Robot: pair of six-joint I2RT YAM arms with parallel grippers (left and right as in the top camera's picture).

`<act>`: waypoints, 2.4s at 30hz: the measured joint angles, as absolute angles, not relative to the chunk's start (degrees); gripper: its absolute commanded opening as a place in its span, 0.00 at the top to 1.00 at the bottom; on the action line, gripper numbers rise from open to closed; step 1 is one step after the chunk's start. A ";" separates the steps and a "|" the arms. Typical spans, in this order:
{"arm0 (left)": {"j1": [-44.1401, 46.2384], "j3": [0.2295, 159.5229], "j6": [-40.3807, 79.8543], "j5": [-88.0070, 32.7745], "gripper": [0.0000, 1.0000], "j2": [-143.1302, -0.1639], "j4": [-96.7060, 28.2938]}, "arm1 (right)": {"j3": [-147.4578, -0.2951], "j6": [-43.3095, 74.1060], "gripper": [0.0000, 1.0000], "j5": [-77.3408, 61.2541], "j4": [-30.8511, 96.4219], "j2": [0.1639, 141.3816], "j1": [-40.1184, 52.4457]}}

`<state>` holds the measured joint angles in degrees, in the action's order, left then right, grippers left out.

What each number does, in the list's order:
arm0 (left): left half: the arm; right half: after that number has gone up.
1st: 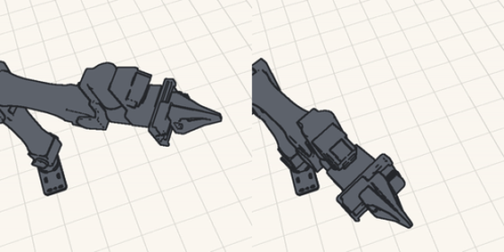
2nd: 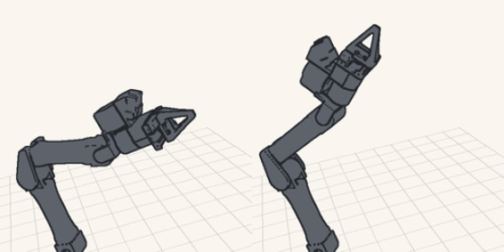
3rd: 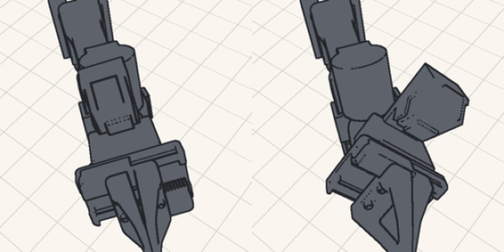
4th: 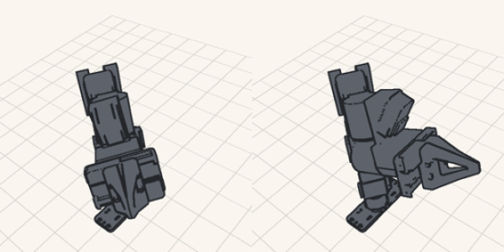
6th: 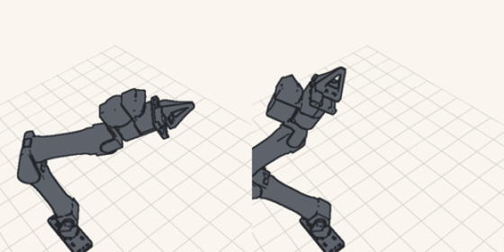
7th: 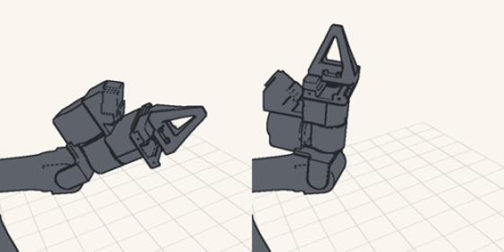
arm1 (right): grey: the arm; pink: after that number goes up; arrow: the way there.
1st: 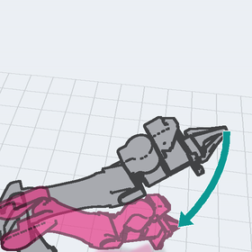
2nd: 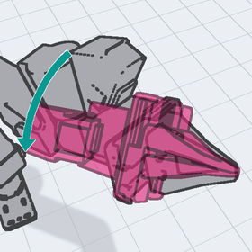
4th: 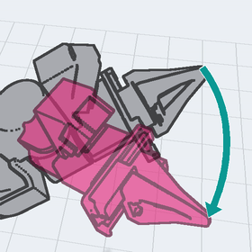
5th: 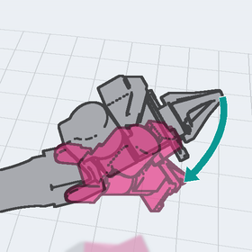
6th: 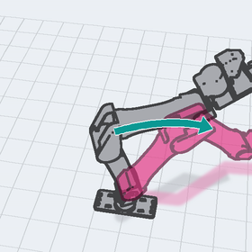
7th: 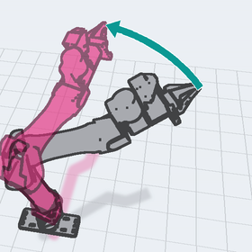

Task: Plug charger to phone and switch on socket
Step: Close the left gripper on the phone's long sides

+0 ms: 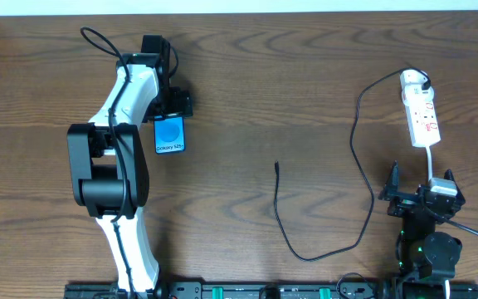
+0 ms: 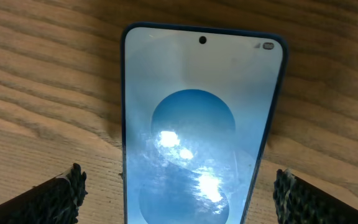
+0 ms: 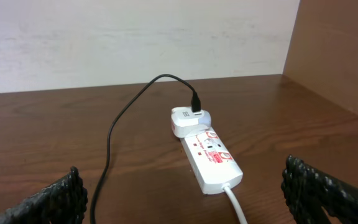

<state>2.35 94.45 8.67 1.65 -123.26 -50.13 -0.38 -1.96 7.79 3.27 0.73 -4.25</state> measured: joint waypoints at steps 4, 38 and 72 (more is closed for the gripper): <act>2.35 94.45 9.21 1.89 0.02 -123.26 -50.15 | -0.38 -1.96 0.01 7.79 3.27 0.73 -4.25; 2.35 90.56 7.62 1.17 0.02 -123.46 -46.26 | -0.38 -1.96 0.01 7.79 3.27 0.73 -4.25; 2.35 89.06 6.35 -2.68 0.02 -123.46 -45.74 | -0.38 -1.96 0.01 7.79 3.27 0.71 -4.25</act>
<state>2.35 89.06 6.35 -2.68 -123.46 -45.74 -0.38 -1.96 7.79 3.27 0.71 -4.25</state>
